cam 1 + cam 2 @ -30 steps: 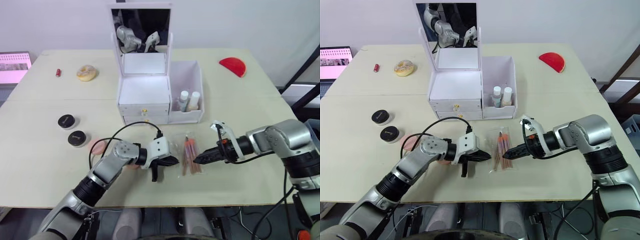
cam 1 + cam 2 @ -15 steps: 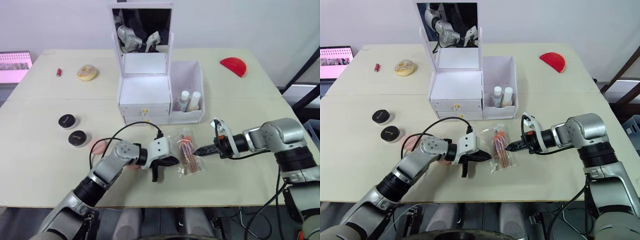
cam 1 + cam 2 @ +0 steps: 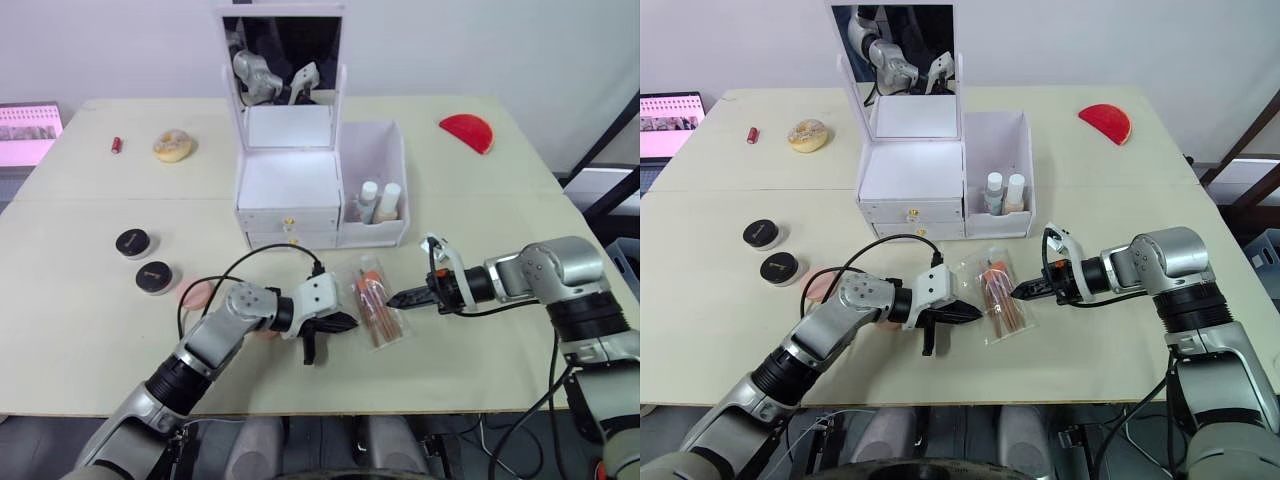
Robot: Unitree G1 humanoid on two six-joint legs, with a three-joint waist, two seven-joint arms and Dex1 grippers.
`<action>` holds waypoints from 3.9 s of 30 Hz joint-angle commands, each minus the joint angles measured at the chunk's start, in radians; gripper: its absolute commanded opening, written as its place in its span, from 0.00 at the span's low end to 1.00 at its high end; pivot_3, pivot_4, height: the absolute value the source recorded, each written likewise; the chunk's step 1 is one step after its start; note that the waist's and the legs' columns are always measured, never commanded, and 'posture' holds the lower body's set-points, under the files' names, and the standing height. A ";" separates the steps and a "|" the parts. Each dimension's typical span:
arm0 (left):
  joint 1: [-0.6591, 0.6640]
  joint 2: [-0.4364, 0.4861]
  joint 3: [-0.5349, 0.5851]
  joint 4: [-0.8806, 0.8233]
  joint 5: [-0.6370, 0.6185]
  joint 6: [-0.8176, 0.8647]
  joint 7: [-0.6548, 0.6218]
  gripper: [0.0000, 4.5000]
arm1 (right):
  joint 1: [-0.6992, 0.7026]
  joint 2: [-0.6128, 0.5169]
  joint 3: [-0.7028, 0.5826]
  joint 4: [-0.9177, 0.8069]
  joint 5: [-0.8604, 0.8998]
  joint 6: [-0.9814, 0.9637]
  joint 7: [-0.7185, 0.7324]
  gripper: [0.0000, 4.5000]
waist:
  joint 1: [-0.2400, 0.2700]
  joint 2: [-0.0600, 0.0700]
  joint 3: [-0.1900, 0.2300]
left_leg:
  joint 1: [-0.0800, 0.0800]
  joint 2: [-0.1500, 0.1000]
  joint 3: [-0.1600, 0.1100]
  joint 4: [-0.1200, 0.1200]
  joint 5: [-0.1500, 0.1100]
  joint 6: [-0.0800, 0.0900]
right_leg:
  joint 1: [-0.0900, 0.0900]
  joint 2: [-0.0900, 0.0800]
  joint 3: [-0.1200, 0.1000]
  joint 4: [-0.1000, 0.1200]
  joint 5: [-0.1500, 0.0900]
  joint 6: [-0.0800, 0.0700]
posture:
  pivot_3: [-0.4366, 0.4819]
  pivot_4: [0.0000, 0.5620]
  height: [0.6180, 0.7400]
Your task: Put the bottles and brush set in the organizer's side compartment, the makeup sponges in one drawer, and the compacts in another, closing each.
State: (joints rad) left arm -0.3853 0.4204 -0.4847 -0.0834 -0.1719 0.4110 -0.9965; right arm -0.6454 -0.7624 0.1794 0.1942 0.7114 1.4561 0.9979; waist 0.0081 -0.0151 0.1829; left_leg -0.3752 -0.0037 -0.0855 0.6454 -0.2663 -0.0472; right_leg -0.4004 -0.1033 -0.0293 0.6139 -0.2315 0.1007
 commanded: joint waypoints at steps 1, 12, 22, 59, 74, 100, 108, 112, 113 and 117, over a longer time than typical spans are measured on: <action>0.017 0.020 0.040 -0.014 -0.037 0.059 -0.017 0.00 | -0.014 -0.025 -0.021 -0.020 0.004 -0.013 0.019 0.01 | -0.002 0.000 0.000 | 0.000 0.000 0.000 0.000 0.000 0.000 | 0.000 0.000 0.000 0.000 0.000 0.000 | 0.48 0.27 1.00; 0.078 0.147 0.265 -0.265 -0.262 0.212 -0.062 0.98 | 0.023 -0.082 -0.100 -0.119 0.039 -0.074 0.061 0.00 | -0.023 0.000 0.002 | -0.004 0.000 0.000 -0.001 0.000 0.000 | -0.005 0.000 0.000 0.000 0.000 0.000 | 0.48 0.27 1.00; 0.144 0.394 0.684 -0.494 -0.615 0.441 -0.043 0.98 | 0.077 -0.227 -0.426 -0.334 0.216 -0.275 0.258 0.00 | -0.019 -0.001 0.003 | -0.009 0.000 0.000 0.000 0.000 0.000 | -0.008 0.000 0.000 -0.002 0.000 0.004 | 0.48 0.27 1.00; 0.187 0.455 0.922 -0.500 -0.855 0.470 0.197 0.98 | -0.607 0.284 -0.210 0.934 -0.492 -1.283 0.113 0.00 | -0.033 0.001 0.006 | -0.010 0.001 0.001 -0.002 0.001 -0.001 | -0.011 0.002 0.003 -0.001 0.005 -0.001 | 0.48 0.27 1.00; 0.174 0.462 0.928 -0.515 -0.893 0.450 0.245 0.98 | -0.620 0.301 -0.207 0.973 -0.574 -1.318 0.066 0.00 | -0.050 0.001 0.006 | -0.009 0.001 0.001 -0.002 0.001 -0.002 | -0.011 0.002 0.003 0.000 0.005 -0.001 | 0.48 0.27 1.00; 0.174 0.459 0.910 -0.517 -0.909 0.443 0.252 1.00 | -0.660 0.243 -0.289 0.839 -0.522 -1.237 0.147 1.00 | -0.053 0.001 0.006 | 0.002 0.001 0.003 -0.012 0.002 -0.003 | -0.007 0.003 0.007 -0.001 0.006 0.000 | 0.48 0.27 1.00; 0.234 0.478 0.939 -0.501 -0.880 0.436 0.223 1.00 | -0.489 0.144 -0.270 0.448 -0.457 -1.048 0.278 1.00 | -0.048 0.000 0.005 | 0.001 0.001 0.004 -0.015 0.002 -0.003 | -0.009 0.003 0.008 -0.002 0.006 0.001 | 0.48 0.27 1.00; 0.316 0.509 0.993 -0.493 -0.866 0.428 0.186 1.00 | -0.269 0.029 -0.290 0.081 -0.369 -0.883 0.316 1.00 | -0.035 0.001 0.006 | 0.000 0.001 0.004 -0.015 0.002 -0.003 | -0.009 0.003 0.008 -0.003 0.005 0.002 | 0.48 0.27 1.00; 0.331 0.513 1.004 -0.495 -0.866 0.426 0.180 1.00 | -0.236 0.013 -0.296 0.026 -0.350 -0.856 0.309 1.00 | -0.032 0.001 0.006 | 0.000 0.001 0.004 -0.015 0.002 -0.003 | -0.009 0.003 0.008 -0.003 0.005 0.002 | 0.48 0.27 1.00; 0.507 0.548 1.095 -0.461 -0.764 0.391 0.089 1.00 | 0.064 -0.126 -0.419 -0.295 -0.260 -0.798 0.321 1.00 | -0.026 0.001 0.006 | 0.002 0.001 0.006 -0.017 0.002 -0.003 | -0.009 0.003 0.010 -0.002 0.002 -0.002 | 0.48 0.27 1.00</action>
State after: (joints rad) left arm 0.0993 0.9568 0.5505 -0.5527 -0.9711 0.8313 -0.8743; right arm -0.6079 -0.8566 -0.1708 0.0099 0.4021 0.6424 1.3125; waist -0.0177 -0.0137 0.1886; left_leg -0.3736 -0.0025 -0.0795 0.6290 -0.2647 -0.0502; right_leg -0.4100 -0.1003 -0.0192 0.6119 -0.2300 0.0988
